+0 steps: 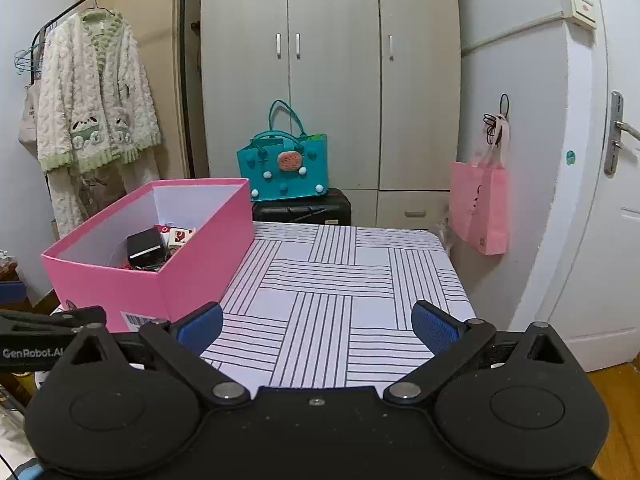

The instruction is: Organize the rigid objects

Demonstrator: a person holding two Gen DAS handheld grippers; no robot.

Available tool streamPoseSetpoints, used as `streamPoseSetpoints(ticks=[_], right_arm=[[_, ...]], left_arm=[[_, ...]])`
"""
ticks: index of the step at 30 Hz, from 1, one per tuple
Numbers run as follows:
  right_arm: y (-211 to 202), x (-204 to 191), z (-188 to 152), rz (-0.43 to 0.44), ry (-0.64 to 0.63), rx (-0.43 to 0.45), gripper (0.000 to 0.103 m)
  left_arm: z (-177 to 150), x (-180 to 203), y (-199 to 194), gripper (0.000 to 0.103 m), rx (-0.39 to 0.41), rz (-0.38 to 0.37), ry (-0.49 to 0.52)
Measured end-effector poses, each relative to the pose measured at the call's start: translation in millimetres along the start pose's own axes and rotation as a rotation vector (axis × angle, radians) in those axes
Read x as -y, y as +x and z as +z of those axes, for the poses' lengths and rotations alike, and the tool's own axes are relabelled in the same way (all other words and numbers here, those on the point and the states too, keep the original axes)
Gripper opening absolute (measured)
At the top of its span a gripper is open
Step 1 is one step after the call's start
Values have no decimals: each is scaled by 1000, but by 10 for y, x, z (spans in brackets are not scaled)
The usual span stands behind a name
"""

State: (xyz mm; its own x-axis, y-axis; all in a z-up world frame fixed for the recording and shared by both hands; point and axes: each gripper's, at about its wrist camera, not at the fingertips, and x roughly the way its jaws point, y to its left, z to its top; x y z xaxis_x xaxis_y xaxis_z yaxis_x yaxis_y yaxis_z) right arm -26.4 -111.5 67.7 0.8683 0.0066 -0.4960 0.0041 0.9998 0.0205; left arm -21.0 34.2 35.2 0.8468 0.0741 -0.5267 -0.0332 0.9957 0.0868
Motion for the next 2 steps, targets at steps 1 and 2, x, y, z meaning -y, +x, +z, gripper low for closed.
streamPoseSetpoints(ticks=[1,2], right_arm=[[2,-10,4,3,0,-1,102],[7,-17,9,7,1,-3,102]], left_arm=[[1,-8,-20,103,3,2,-3],[-1,-16,-35,103,6,5,-5]])
